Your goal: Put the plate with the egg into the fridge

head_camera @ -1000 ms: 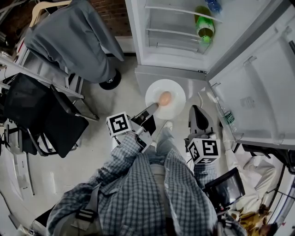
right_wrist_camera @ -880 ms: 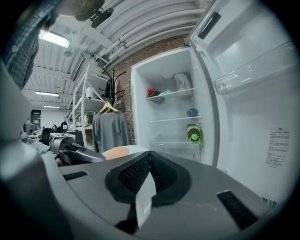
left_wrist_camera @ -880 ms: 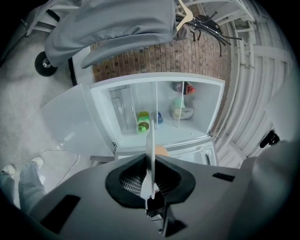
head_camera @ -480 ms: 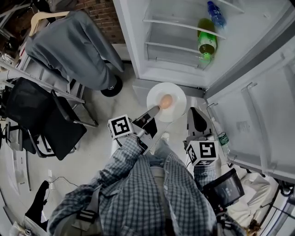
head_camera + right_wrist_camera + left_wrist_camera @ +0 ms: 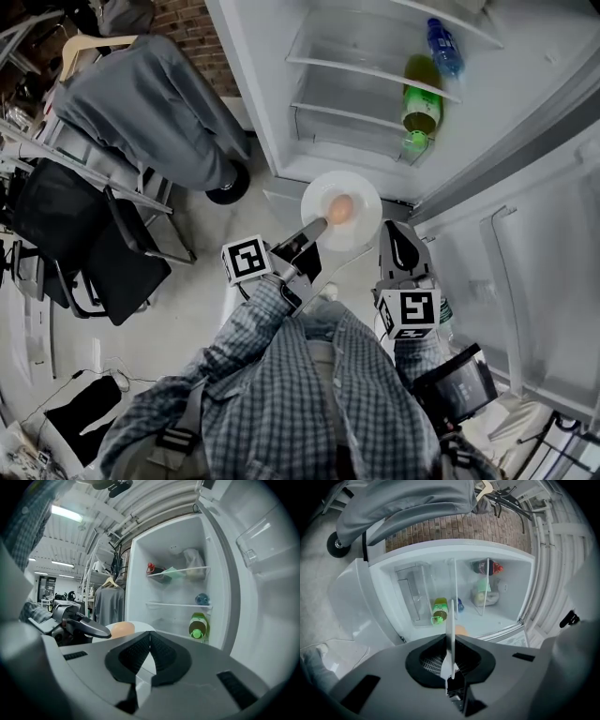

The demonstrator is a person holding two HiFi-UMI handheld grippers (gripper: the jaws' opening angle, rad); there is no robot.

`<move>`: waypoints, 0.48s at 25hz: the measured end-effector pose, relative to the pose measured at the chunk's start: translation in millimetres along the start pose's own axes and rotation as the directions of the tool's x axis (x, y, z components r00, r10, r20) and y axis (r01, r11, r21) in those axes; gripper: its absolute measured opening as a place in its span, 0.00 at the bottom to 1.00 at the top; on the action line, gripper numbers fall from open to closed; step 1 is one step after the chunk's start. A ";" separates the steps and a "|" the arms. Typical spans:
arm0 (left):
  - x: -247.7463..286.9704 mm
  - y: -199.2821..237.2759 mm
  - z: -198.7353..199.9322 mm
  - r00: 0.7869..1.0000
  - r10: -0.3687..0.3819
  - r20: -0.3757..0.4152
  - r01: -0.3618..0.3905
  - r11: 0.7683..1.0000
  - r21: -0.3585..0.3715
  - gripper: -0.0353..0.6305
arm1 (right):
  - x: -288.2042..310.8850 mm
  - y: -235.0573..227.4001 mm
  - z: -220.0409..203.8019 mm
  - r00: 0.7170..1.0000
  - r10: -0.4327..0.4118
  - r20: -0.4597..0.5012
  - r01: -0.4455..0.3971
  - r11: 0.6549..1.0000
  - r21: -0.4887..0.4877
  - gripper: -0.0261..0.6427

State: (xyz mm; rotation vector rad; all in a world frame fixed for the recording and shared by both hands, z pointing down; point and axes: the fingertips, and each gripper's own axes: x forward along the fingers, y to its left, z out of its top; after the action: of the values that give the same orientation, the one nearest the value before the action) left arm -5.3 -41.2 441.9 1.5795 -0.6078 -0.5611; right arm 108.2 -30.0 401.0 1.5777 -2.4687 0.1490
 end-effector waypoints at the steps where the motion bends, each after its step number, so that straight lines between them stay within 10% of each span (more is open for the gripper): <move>1: 3.2 1.4 2.1 1.000 0.005 0.006 -0.005 1.000 0.006 0.10 | 3.0 -1.3 2.6 1.000 0.009 0.003 -0.009 1.000 0.004 0.05; 12: 28.5 7.8 7.3 0.999 0.017 0.040 -0.016 1.000 -0.020 0.10 | 13.3 -23.1 -3.3 0.999 0.042 -0.020 -0.042 0.999 -0.007 0.05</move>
State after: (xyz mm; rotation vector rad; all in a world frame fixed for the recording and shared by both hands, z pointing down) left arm 10.5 -66.3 448.8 1.5467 -0.6431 -0.5854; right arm 124.0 -50.9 406.6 1.5151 -2.4855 0.1610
